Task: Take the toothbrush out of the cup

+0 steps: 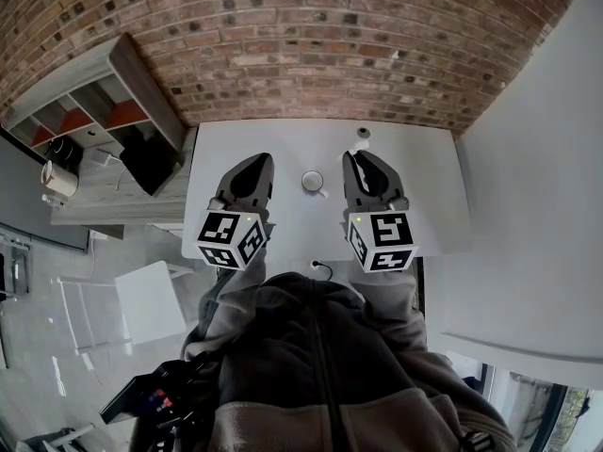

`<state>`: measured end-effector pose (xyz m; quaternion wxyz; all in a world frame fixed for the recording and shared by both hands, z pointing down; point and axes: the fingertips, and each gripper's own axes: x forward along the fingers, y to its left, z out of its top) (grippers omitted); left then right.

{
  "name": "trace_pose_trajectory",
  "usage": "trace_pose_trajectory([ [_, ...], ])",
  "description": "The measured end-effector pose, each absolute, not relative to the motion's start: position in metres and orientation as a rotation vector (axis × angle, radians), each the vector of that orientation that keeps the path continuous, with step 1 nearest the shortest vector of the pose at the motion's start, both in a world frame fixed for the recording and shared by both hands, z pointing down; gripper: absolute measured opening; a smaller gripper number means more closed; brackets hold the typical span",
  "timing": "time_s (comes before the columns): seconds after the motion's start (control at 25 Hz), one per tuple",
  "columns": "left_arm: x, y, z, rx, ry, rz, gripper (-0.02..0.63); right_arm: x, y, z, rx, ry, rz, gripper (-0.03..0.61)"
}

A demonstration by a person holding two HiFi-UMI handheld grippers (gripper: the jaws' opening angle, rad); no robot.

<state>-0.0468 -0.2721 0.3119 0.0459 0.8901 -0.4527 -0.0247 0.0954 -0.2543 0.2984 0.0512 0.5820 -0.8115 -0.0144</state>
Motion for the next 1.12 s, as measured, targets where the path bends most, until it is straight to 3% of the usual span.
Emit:
trace_pose_trajectory([
  [1.12,-0.064,-0.259,0.34,2.707,-1.375,-0.073,0.003,0.084,-0.235,0.325,1.817,-2.456,-0.023,0.043],
])
